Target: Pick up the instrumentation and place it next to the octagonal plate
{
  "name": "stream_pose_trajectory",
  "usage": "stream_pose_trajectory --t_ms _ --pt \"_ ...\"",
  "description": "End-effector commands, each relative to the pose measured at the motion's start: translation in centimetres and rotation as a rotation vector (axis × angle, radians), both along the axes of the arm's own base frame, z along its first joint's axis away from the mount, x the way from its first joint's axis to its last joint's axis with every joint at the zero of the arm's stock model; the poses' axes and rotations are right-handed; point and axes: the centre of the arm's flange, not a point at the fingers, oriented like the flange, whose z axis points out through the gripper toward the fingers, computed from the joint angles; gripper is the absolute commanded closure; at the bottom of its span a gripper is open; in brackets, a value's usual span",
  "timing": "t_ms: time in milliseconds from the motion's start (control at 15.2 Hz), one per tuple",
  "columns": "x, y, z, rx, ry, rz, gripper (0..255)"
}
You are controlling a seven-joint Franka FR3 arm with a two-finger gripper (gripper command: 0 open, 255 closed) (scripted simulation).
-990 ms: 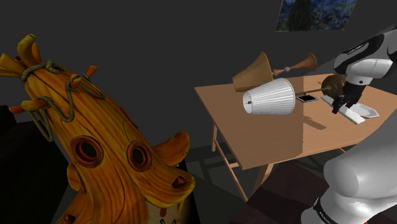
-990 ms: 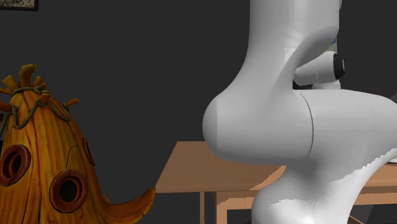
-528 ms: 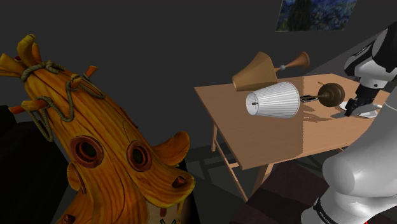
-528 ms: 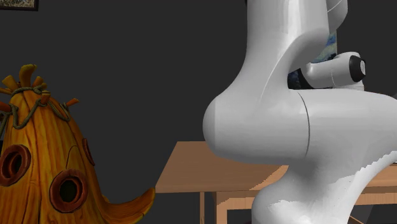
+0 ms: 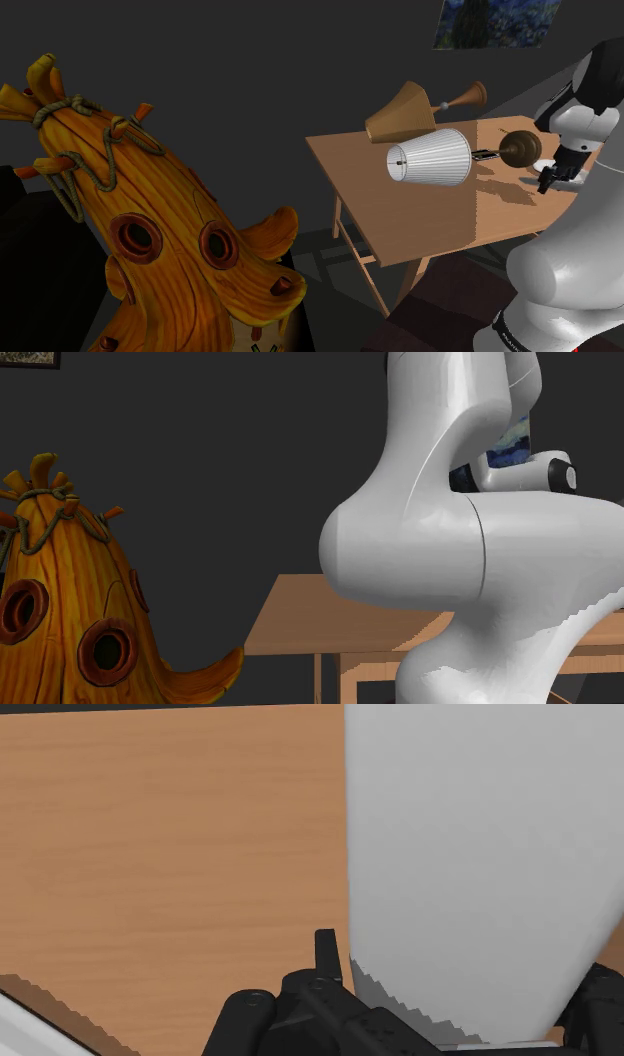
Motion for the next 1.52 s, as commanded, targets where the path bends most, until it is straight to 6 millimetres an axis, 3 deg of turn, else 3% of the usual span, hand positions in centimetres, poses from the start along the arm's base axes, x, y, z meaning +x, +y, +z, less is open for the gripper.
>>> stream_pose_trajectory --t_ms 0,132,594,660,990,1254,1452 --pt "0.2 0.0 -1.0 -0.002 0.000 0.001 255" --pt "0.2 0.0 -2.1 -0.002 0.000 0.001 255" --pt "0.2 0.0 -2.1 -0.002 0.000 0.001 255" --pt "0.2 0.0 -2.1 -0.002 0.000 0.001 0" --pt "0.2 0.0 -2.1 -0.002 0.000 0.001 0" --pt "0.2 0.0 2.9 -0.002 0.000 0.001 0" --pt "0.2 0.0 2.9 -0.002 0.000 0.001 0"
